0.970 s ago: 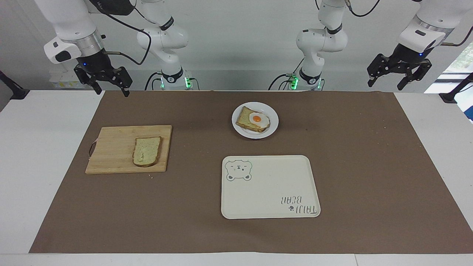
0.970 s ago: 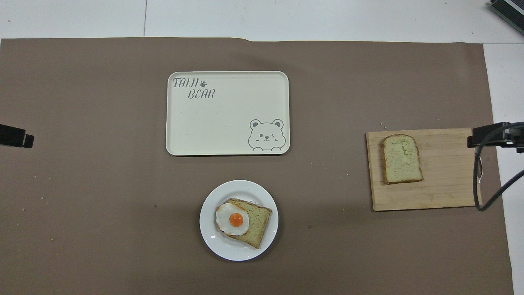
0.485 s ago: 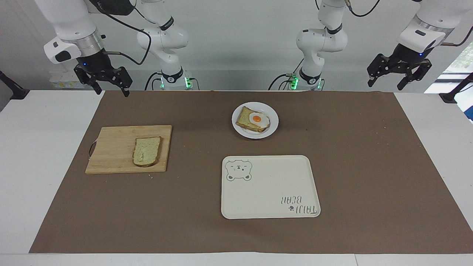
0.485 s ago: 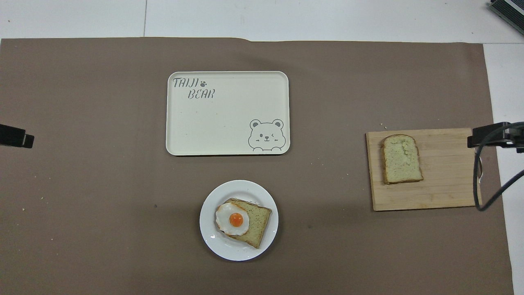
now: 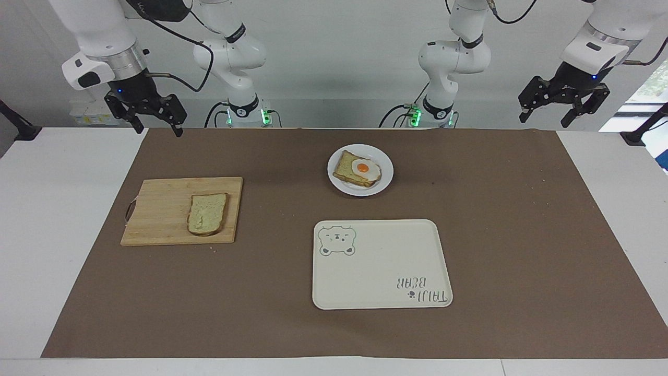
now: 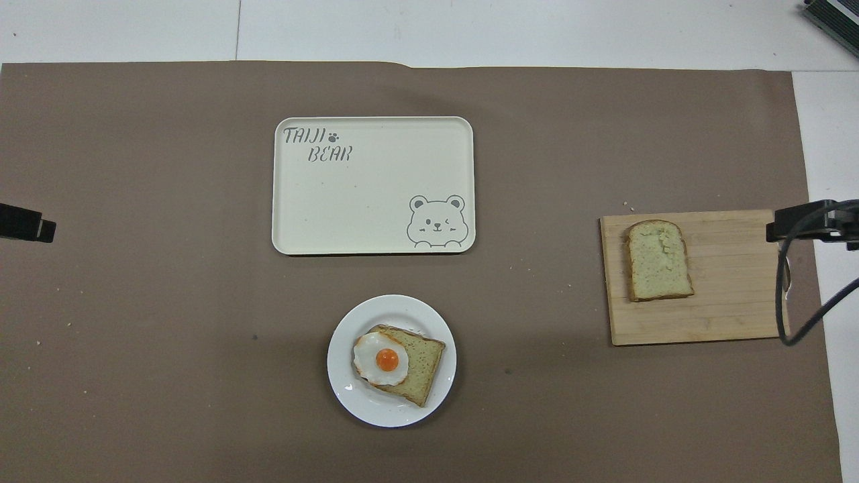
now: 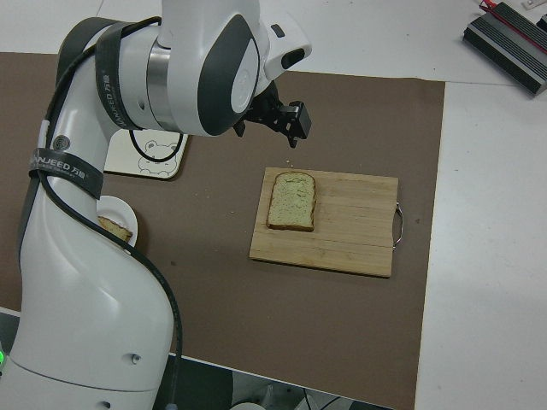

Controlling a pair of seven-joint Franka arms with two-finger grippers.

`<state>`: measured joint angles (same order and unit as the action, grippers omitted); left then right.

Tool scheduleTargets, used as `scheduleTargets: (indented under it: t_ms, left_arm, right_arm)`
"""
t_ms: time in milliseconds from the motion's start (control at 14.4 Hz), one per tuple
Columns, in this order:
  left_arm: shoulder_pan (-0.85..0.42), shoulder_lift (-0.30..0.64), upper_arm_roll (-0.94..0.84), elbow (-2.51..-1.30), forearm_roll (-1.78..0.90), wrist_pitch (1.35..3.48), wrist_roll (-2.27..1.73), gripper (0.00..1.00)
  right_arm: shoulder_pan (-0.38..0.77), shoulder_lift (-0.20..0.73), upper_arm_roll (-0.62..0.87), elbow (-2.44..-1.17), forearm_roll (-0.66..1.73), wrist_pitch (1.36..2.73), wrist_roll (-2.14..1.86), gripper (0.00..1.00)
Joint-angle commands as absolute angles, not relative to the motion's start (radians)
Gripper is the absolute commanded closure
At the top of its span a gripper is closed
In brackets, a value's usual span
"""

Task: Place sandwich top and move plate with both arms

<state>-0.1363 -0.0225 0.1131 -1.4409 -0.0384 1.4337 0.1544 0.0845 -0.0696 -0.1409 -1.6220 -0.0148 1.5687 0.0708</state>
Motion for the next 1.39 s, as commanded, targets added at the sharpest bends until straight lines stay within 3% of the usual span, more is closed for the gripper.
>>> scheduleTargets:
  t_ms: [0,1316]
  left_arm:
    - [-0.121,-0.015,0.103,-1.419,-0.029,1.410,0.150,0.00]
    - [-0.120,-0.015,0.103,-1.419,-0.029,1.410,0.150,0.00]
  right_arm:
    - [0.074,-0.074,-0.138,-1.618,-0.009,1.555,0.054,0.00]
    - [0.074,-0.080,-0.141,-1.631,-0.008,1.552,0.049,0.00]
